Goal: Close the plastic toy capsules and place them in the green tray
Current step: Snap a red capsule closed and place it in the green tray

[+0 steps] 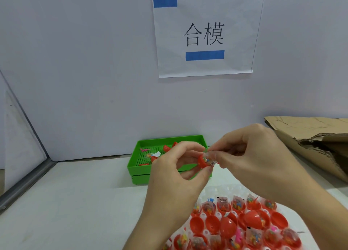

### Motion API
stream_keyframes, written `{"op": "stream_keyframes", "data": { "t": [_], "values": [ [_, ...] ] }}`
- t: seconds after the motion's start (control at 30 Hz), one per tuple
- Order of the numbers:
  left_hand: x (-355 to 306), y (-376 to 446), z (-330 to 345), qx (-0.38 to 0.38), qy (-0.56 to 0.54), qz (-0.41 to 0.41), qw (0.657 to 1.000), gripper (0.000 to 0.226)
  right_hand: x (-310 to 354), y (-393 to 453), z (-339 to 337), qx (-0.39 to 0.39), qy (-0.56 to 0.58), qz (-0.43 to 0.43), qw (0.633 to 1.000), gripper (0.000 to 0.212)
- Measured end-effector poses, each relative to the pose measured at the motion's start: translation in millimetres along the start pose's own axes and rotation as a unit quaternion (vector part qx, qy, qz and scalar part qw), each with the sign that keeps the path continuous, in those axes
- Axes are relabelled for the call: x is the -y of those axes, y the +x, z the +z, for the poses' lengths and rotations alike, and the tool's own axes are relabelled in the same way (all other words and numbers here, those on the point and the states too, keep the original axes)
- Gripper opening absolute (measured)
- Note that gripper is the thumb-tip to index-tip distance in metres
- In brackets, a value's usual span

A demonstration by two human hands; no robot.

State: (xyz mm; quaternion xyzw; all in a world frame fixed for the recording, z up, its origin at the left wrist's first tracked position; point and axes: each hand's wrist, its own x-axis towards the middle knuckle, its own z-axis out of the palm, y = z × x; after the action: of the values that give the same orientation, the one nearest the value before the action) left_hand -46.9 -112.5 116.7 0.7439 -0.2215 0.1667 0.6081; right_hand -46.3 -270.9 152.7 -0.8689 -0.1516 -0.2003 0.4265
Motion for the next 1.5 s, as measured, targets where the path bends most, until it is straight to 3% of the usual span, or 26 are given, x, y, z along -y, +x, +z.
{"op": "stream_keyframes", "data": {
  "t": [0.2, 0.87, 1.5],
  "values": [
    [1, 0, -1, -0.007, 0.007, 0.013, 1.0, 0.026, 2, -1, 4, -0.041, 0.004, 0.005, 0.999, 0.017],
    [1, 1, -2, -0.048, -0.003, 0.007, 0.999, 0.019, 13, -6, 12, -0.074, 0.057, 0.027, 0.995, 0.024],
    [-8, 1, -4, -0.033, 0.058, 0.037, 0.997, 0.036, 9, -3, 2, -0.009, 0.109, 0.094, 0.99, 0.017]
  ]
}}
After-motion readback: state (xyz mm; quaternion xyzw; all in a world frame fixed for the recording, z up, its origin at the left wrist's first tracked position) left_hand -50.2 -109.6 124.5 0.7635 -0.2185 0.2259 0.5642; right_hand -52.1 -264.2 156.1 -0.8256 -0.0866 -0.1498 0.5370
